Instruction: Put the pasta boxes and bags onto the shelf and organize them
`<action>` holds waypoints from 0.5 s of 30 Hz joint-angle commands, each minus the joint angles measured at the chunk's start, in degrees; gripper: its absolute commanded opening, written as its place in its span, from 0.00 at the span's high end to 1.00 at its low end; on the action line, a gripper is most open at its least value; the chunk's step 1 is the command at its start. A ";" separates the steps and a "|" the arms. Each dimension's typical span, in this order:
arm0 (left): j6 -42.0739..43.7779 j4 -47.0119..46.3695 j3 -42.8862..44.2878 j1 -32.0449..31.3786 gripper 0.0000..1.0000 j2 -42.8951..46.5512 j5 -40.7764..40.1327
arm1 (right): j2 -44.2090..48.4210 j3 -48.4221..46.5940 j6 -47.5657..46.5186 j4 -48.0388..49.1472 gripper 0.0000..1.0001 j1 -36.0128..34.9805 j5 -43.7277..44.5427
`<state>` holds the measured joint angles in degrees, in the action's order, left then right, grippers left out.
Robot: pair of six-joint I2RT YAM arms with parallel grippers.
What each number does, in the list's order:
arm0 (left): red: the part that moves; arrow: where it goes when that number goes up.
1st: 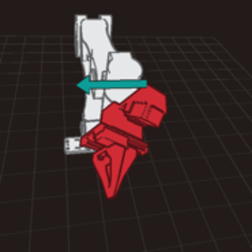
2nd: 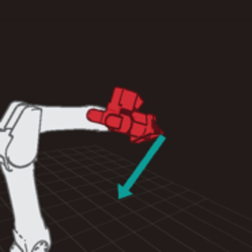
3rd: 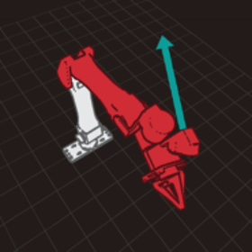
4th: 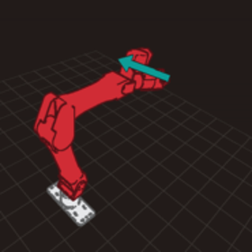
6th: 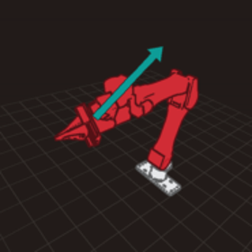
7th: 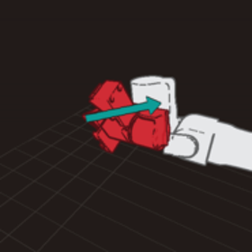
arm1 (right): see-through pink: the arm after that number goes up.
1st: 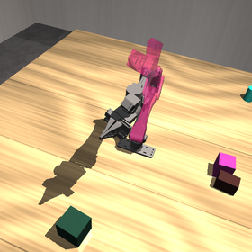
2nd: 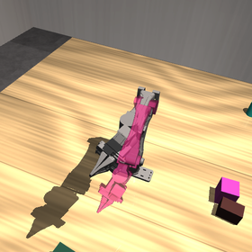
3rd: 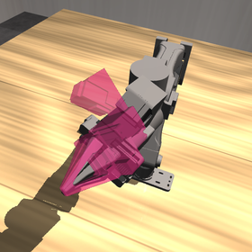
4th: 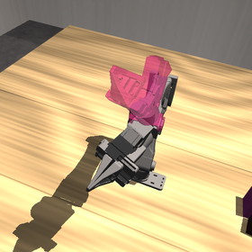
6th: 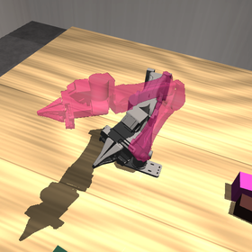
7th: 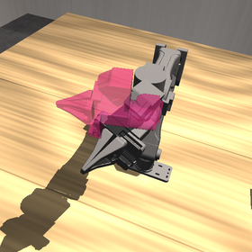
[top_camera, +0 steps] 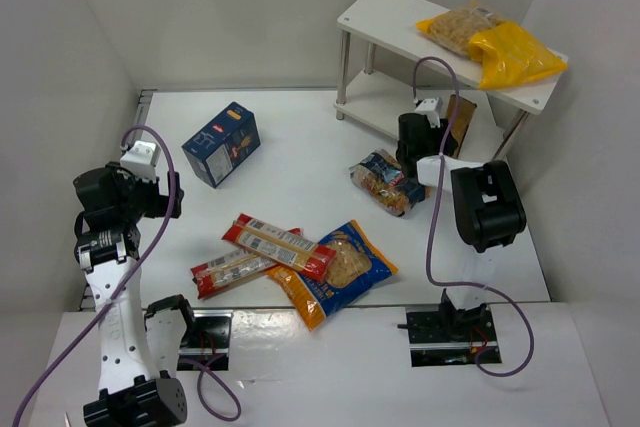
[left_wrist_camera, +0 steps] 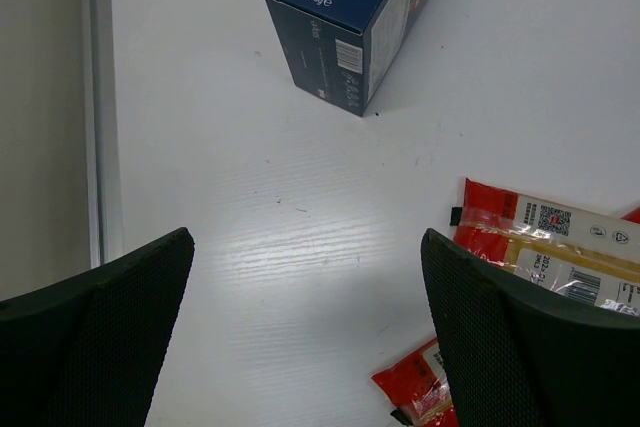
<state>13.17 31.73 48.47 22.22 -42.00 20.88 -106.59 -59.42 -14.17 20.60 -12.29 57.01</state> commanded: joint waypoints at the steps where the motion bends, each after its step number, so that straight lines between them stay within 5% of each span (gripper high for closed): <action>1: -0.25 -1.40 -0.22 0.37 0.00 0.87 1.26 | 1.12 -1.14 -0.59 11.92 1.00 2.27 6.18; 15: -0.25 -1.40 -0.22 0.37 0.00 0.87 1.26 | -1.16 -2.19 -0.59 13.58 1.00 7.72 6.18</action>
<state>13.17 31.73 48.47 22.22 -42.00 20.88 -107.70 -59.44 -15.51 24.32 -6.28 58.35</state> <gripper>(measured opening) 1.001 0.459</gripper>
